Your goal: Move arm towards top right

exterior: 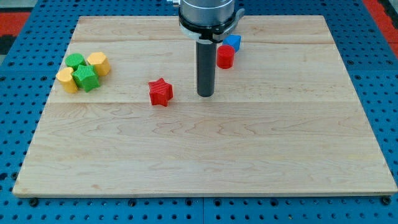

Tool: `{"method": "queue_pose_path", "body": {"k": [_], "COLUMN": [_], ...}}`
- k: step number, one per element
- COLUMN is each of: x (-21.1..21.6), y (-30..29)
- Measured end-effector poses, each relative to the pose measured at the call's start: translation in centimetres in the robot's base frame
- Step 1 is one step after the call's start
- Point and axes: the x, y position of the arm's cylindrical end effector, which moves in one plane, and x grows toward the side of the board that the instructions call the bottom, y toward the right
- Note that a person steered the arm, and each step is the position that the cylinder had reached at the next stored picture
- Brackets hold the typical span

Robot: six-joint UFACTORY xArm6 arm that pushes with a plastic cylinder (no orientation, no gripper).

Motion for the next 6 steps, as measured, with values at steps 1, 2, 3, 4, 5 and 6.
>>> {"method": "queue_pose_path", "body": {"k": [1,2,3,4,5,6], "x": [0.0,0.2,0.7,0.6,-9.1,-16.6], "y": [0.0,0.4,4.0,15.3,21.5,18.7]}}
